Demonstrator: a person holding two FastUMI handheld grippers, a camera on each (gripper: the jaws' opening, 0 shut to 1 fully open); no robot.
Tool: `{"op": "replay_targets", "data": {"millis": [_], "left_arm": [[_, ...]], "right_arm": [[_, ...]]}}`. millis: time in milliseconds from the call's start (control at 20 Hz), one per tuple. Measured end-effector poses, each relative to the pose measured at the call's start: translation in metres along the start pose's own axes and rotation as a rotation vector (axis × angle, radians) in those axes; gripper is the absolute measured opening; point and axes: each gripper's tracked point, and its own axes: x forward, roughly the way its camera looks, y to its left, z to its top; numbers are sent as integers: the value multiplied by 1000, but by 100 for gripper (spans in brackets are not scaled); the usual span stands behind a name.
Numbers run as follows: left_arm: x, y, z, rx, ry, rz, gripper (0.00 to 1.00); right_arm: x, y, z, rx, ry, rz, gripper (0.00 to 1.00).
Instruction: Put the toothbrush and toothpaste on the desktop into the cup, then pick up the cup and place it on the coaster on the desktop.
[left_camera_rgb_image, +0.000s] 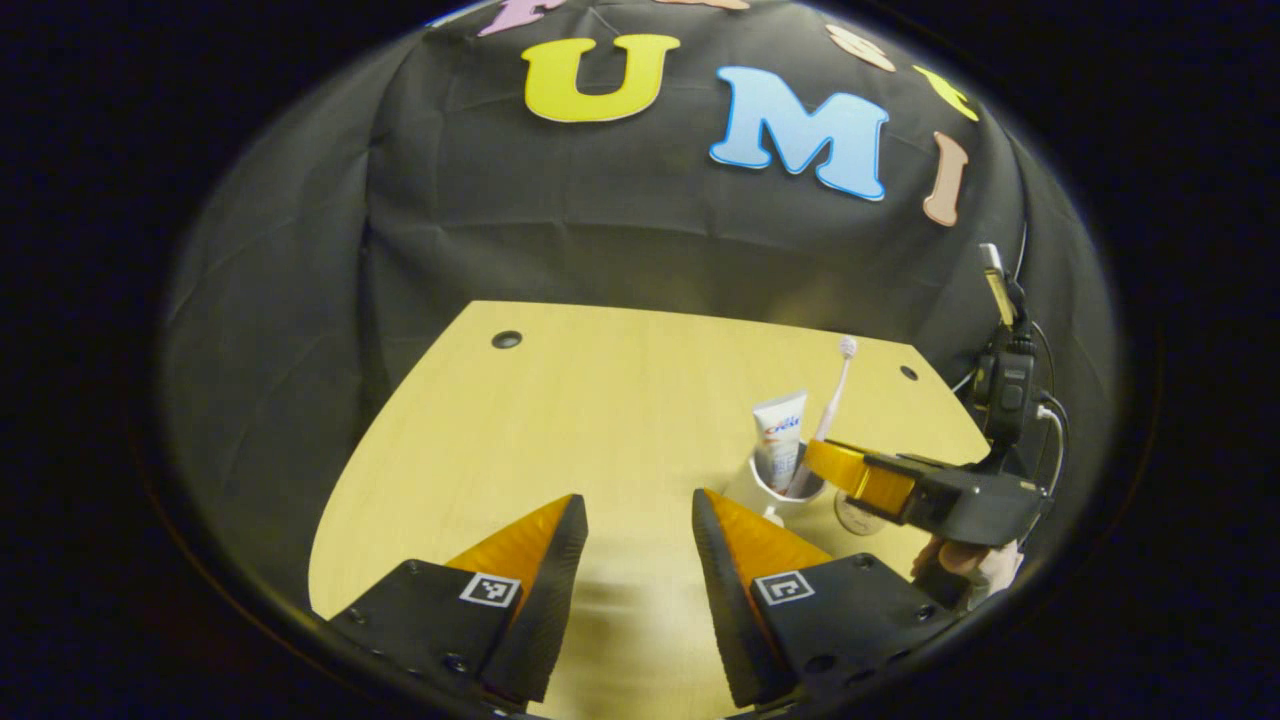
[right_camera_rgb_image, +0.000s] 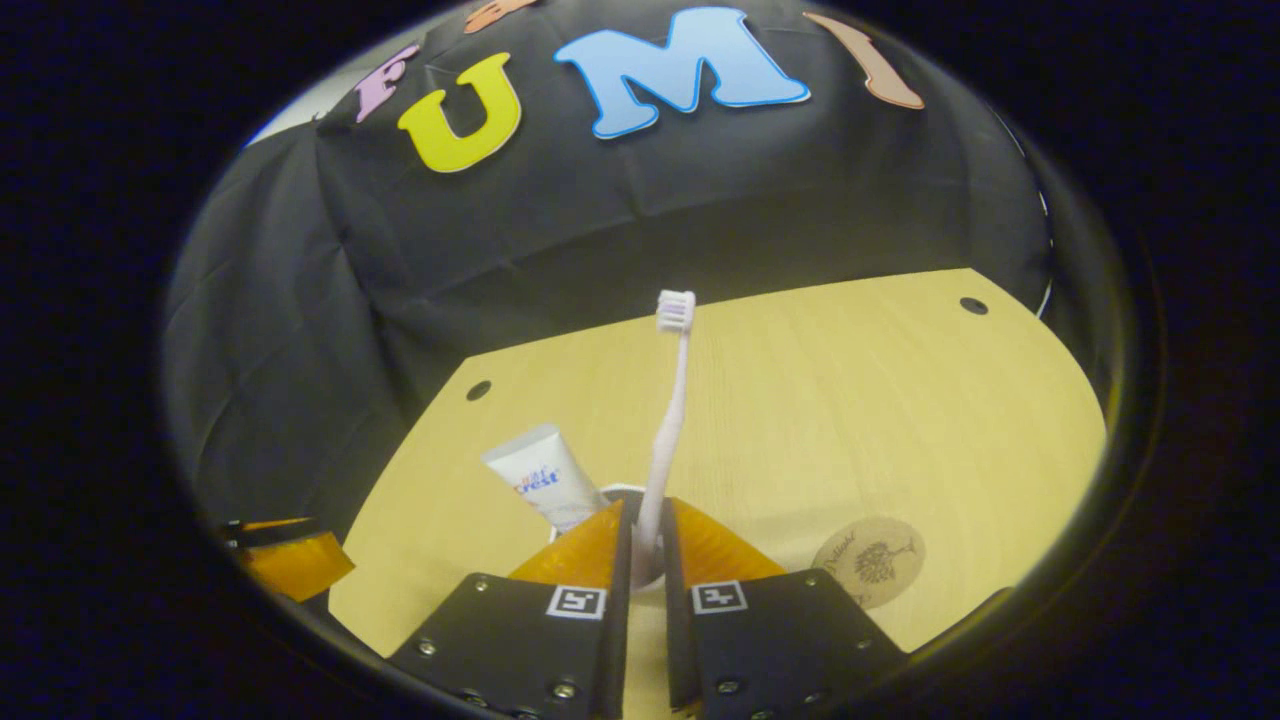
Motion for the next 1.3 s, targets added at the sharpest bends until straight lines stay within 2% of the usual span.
{"op": "replay_targets", "data": {"millis": [100, 150, 200, 300, 350, 450, 750, 950, 1100, 1300], "left_arm": [[7, -12, 0, 16, 12, -37, 73], [10, -17, -2, 26, 21, -57, 69], [15, -23, -3, 38, 33, -73, 71], [21, -35, -4, 65, 48, -105, 69], [23, -41, -5, 79, 58, -125, 73], [27, -55, -8, 111, 87, -170, 72], [38, -89, -32, 234, 233, -287, 69], [57, -90, -54, 303, 400, -279, 69], [69, -92, -65, 331, 493, -267, 72], [94, -91, -77, 369, 555, -222, 68]], "right_arm": [[-7, 0, -1, -17, -8, -1, 17], [-9, 0, 0, -23, -8, -1, 17], [-10, -1, -2, -25, -4, -1, 17], [-15, -7, 0, -27, -4, -12, 17], [-17, -9, 1, -28, -7, -18, 17], [-23, -16, 5, -27, -12, -35, 17], [-50, -64, 7, 30, -21, -117, 17], [-67, -97, 4, 84, -20, -175, 17], [-79, -123, 3, 116, -33, -221, 17], [-94, -154, -2, 169, -33, -273, 17]]}}
